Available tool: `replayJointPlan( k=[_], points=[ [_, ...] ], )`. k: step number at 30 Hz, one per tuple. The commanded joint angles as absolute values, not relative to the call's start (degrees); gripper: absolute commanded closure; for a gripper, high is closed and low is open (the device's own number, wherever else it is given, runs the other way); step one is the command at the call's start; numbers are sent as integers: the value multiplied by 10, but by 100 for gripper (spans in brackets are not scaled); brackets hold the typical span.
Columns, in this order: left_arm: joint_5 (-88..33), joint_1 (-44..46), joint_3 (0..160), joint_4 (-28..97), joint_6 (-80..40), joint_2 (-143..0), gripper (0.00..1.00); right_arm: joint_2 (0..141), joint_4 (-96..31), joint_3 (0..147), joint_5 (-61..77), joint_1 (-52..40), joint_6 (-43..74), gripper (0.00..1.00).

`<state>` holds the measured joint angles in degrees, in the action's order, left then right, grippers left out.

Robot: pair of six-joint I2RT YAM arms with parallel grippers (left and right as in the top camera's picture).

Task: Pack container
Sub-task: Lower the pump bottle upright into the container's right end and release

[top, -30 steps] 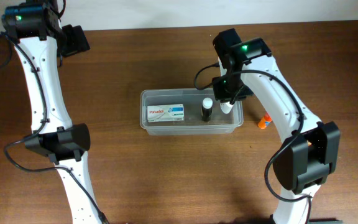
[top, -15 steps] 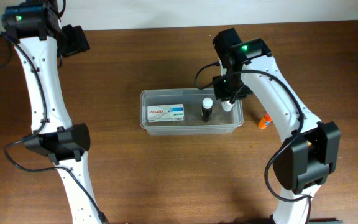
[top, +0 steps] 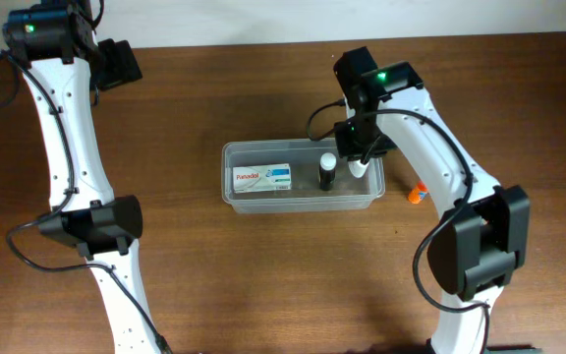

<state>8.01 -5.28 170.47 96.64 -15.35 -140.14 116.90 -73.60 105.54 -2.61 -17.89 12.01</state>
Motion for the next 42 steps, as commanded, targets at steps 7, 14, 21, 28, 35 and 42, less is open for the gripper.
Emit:
replayJointPlan(
  k=[7,14,21,28,35,42],
  points=[
    [87,-53,1709,967,-145,-1394,1,1186,-728,1041,-39,-179,125,78],
    [87,-53,1709,967,-145,-1394,1,1186,-700,1009,-39,-179,125,78],
    [86,-53,1709,967,-145,-1394,0,1186,-691,1005,-39,-179,125,78],
    [87,-53,1709,967,-145,-1394,1,1186,-691,1005,-39,-179,126,65],
    [87,-53,1709,967,-145,-1394,1,1186,-688,1005,-39,-179,125,64],
    [87,-53,1709,967,-145,-1394,1,1184,-702,1025,-35,-167,125,59]
  ],
)
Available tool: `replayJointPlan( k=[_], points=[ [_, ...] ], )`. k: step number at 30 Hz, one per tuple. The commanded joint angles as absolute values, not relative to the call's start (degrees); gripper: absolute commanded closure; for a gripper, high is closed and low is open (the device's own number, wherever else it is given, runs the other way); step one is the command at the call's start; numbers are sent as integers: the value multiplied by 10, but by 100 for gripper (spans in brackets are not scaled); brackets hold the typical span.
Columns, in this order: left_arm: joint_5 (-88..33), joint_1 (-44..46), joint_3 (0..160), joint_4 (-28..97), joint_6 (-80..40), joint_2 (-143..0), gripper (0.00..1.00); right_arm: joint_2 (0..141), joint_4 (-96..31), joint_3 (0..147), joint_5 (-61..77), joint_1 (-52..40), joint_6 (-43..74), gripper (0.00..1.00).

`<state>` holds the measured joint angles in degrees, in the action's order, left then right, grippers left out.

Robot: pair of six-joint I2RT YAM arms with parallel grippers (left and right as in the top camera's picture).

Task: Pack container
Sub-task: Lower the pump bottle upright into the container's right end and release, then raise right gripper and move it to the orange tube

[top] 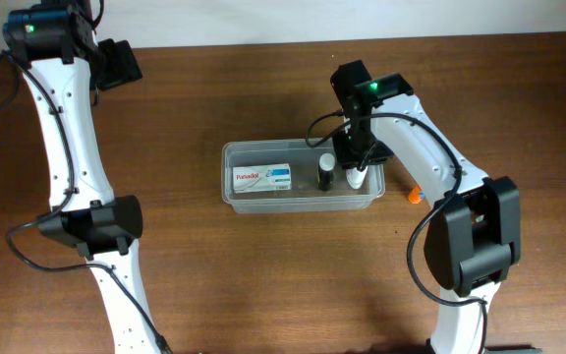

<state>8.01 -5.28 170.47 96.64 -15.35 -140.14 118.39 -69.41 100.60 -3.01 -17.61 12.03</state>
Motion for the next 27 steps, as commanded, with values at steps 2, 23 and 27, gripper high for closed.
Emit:
replayJointPlan(
  k=[2,23,27],
  points=[
    [87,-53,1709,967,-145,-1394,1,1183,-718,1044,-34,-160,123,59],
    [86,-53,1709,967,-145,-1394,0,1181,-974,1366,-33,-83,104,46],
    [87,-53,1709,967,-145,-1394,1,1181,-973,1358,-12,-49,103,44]
  ],
)
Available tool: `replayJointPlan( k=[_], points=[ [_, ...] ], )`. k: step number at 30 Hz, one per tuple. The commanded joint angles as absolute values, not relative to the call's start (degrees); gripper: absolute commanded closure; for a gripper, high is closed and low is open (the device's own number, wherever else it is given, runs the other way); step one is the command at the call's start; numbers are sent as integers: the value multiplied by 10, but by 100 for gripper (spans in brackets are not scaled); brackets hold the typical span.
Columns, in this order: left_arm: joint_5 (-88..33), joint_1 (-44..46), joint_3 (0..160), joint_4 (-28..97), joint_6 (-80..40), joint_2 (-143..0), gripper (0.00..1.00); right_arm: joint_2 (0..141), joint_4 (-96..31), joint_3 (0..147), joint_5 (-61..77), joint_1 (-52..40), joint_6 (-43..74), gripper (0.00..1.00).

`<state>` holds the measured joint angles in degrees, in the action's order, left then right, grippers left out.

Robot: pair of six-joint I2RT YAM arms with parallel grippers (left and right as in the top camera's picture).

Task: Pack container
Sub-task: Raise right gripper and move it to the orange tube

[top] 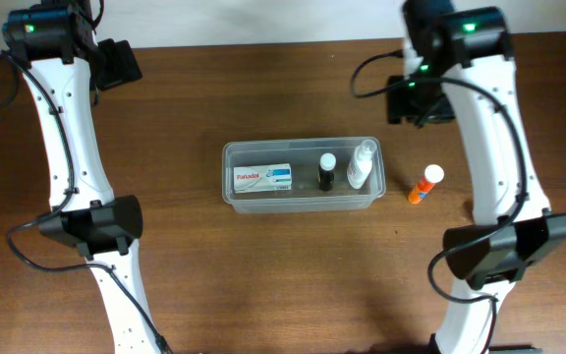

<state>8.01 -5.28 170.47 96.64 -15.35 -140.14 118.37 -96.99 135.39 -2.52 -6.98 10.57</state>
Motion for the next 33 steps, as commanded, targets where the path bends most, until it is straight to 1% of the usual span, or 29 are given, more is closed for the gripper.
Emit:
replayJointPlan(
  k=[1,7,11,16,21,25,32,33],
  points=[
    [87,-53,1709,967,-145,-1394,1,1181,-973,1356,-5,-43,103,42],
    [87,-53,1709,967,-145,-1394,1,1181,-974,1336,-2,-15,103,37],
    [87,-53,1709,967,-145,-1394,1,1171,-974,1301,21,-7,72,38],
    [87,-53,1709,967,-145,-1394,1,1113,-973,1226,9,1,60,34],
    [87,-53,1709,967,-145,-1394,1,1034,-971,1143,6,35,60,32],
    [87,-53,1709,967,-145,-1394,1,1004,-943,1087,6,60,60,30],
    [87,-53,1709,967,-145,-1394,1,1006,-869,1008,20,63,42,29],
    [87,-53,1709,967,-145,-1394,1,1006,-859,999,25,63,40,27]
  ],
)
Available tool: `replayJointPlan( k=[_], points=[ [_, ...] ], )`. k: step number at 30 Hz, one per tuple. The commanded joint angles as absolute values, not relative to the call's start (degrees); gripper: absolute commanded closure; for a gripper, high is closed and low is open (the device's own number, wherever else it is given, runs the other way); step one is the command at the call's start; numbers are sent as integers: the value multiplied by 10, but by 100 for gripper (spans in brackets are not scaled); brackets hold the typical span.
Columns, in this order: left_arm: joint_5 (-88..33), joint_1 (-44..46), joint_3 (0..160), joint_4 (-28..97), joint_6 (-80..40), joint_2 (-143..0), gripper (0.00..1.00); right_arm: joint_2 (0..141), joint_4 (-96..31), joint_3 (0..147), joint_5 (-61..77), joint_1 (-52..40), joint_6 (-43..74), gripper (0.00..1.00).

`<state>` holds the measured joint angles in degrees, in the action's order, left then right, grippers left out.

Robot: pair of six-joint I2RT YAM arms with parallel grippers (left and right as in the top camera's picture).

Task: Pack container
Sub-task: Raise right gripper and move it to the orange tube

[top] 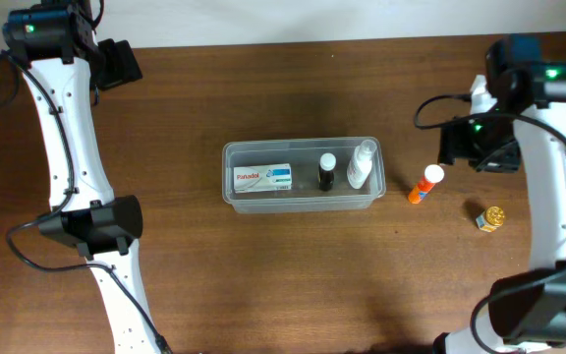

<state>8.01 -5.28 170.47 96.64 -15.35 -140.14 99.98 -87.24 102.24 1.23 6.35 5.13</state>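
A clear plastic container sits mid-table. Inside it lie a white medicine box, a small black bottle with a white cap and a white bottle. An orange glue stick with a white cap lies on the table right of the container. A small gold-capped jar stands further right. My right gripper hovers just right of the glue stick; its fingers are hidden under the wrist. My left gripper rests at the far left back, its fingers unclear.
The wooden table ends at a white wall along the back. The left arm's white links run down the left side, and the right arm's links run down the right edge.
My right arm has moved from the back, above the container's right end, to the right side near the glue stick. The gold-capped jar has come into sight. The container's contents are unchanged.
My right gripper was over the container's right end at the white bottle, and stayed low there a moment later. Then it stood at the back with the white bottle left in the container. Now it hovers by the glue stick. The left arm never moved.
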Motion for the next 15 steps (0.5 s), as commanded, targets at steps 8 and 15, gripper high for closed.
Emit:
replayJointPlan(
  k=[8,15],
  points=[
    [87,-53,1709,967,-145,-1394,1,1007,-822,965,50,63,32,16],
    [87,-53,1709,967,-145,-1394,1,1007,-807,960,50,63,32,7]
  ],
)
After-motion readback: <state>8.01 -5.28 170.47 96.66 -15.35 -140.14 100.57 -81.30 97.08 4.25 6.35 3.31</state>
